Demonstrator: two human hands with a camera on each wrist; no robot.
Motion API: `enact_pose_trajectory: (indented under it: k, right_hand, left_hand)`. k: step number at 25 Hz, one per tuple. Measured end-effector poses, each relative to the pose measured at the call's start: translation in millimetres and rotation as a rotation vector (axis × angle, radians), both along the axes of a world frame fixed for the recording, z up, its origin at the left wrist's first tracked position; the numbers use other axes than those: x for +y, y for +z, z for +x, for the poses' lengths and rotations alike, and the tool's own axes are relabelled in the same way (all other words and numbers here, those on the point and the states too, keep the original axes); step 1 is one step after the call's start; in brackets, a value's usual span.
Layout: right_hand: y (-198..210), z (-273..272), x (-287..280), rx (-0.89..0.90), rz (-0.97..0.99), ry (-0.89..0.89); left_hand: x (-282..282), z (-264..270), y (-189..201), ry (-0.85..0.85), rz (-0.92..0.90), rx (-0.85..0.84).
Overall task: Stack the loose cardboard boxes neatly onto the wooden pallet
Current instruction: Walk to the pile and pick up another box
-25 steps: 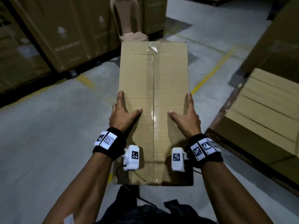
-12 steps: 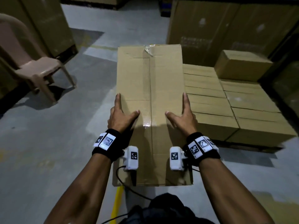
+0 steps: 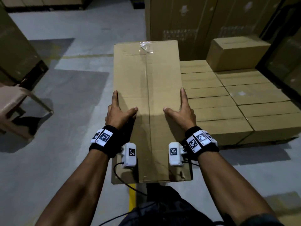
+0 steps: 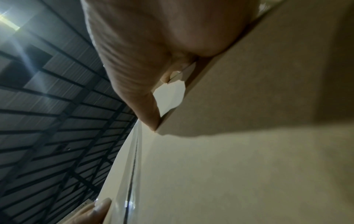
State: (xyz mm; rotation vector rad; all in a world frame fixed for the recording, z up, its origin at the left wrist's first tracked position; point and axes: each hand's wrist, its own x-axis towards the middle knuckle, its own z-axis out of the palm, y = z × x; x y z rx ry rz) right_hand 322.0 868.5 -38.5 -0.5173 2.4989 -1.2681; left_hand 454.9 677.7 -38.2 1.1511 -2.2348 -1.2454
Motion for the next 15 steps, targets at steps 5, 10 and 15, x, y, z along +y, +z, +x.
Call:
enact_pose_trajectory:
  k: [5,10,15]
  right_hand:
    - [29.6,-94.8,-80.5,-0.023,-0.017,-0.046]
    - [35.9,-165.7,-140.2,-0.039,-0.053,-0.179]
    - [17.4,-234.2,-205.4,-0.05,-0.073,-0.346]
  left_hand:
    - [-87.7,-105.0,20.4,-0.032,0.017,0.013]
    - [-151.8,-195.5,23.8,-0.089,0.024,0.04]
    - [-228.0,-303.5,3.4,-0.217,0.02,0.007]
